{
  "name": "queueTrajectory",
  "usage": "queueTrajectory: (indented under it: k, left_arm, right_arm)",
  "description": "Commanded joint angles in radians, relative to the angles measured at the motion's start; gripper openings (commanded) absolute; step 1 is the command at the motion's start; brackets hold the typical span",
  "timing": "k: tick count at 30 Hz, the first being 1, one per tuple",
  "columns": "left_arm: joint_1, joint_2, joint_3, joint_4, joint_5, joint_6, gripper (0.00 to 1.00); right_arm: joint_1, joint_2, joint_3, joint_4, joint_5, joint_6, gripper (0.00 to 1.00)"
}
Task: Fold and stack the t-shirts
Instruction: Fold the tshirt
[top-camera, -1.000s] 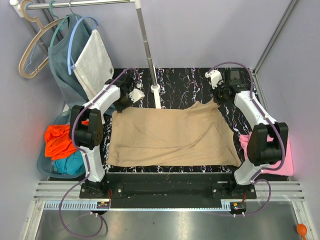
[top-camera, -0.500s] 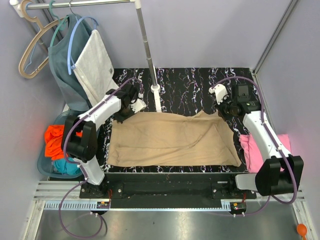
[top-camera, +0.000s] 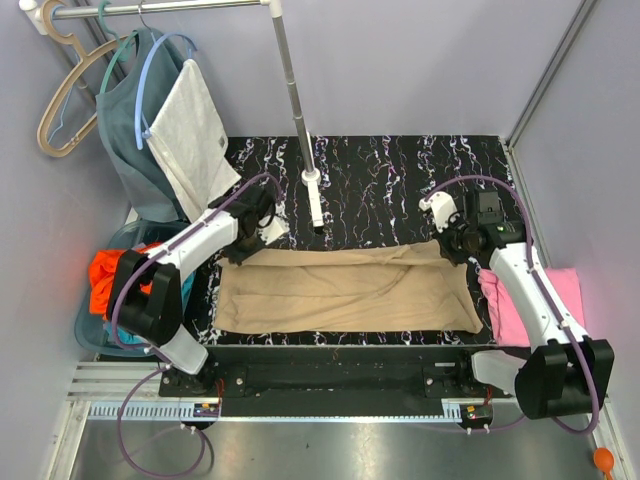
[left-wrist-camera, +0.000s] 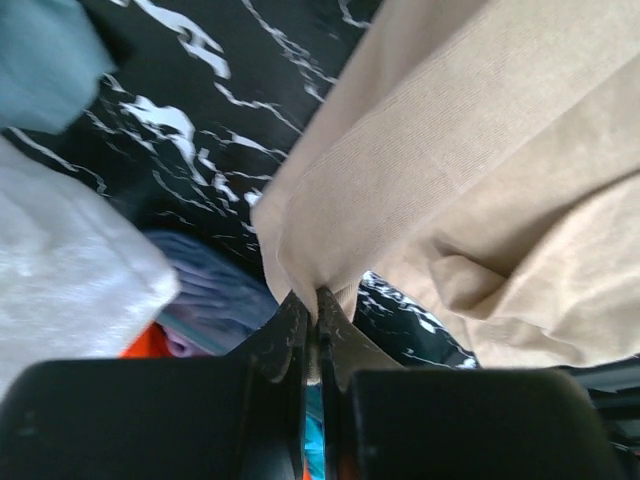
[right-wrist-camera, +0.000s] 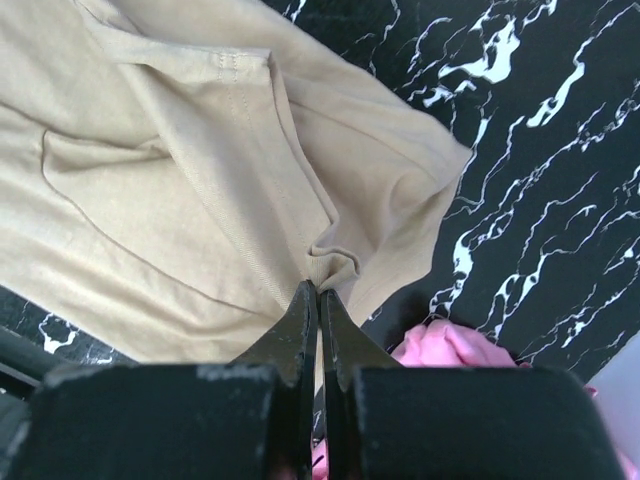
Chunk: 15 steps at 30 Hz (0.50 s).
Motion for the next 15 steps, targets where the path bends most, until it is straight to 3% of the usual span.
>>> queueTrajectory:
  k: [1,15]
  left_arm:
    - [-0.028,-0.066,-0.046,0.006,-0.026,-0.046,0.06]
    - [-0.065,-0.043,-0.137,0.055,-0.052,-0.070,0.13]
  right_arm:
    - [0.007,-0.058,-0.019,-0.029,-0.025,-0.015,0.00]
    - [0.005,-0.110,-0.098,-0.049,-0.017,-0.029,0.00]
